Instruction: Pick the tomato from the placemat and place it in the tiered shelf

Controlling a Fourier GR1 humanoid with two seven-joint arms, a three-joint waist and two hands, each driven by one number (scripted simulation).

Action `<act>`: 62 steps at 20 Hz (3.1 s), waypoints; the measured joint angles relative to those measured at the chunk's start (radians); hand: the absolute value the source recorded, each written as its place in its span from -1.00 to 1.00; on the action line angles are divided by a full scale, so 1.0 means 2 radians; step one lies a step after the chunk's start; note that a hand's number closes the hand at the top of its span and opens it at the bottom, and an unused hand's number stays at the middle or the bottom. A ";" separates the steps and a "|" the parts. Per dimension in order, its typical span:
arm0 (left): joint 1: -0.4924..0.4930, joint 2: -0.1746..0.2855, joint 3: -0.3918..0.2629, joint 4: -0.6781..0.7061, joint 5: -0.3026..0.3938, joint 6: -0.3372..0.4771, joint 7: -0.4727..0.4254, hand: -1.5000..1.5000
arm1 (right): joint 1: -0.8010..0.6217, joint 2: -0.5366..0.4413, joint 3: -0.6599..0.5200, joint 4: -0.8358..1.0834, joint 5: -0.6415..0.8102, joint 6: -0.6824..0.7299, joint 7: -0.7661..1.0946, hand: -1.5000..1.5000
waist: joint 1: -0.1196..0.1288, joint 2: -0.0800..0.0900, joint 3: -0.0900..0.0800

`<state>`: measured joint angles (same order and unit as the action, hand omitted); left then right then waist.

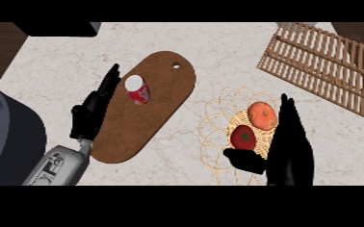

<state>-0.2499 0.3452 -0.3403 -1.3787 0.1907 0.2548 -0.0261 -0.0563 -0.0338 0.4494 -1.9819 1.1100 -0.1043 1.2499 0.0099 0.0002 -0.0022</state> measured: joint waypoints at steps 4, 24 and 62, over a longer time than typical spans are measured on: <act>0.007 -0.001 0.003 -0.010 -0.003 0.001 0.006 0.00 | -0.001 0.008 -0.013 0.012 0.001 0.013 -0.004 -1.00 | -0.001 0.000 0.001; 0.008 -0.014 0.021 -0.009 -0.023 -0.013 0.009 0.00 | -0.015 0.013 -0.022 0.099 -0.014 0.021 -0.011 -1.00 | -0.003 0.000 0.001; 0.007 -0.054 0.057 -0.009 -0.070 -0.049 0.018 0.00 | -0.150 0.009 -0.011 0.300 -0.060 -0.020 -0.053 1.00 | 0.005 -0.002 -0.002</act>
<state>-0.2350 0.2380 -0.2267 -1.3975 0.0501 0.1563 0.0104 -0.3556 -0.0153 0.4269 -1.3815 0.9902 -0.1444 1.1438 0.0192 -0.0037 -0.0066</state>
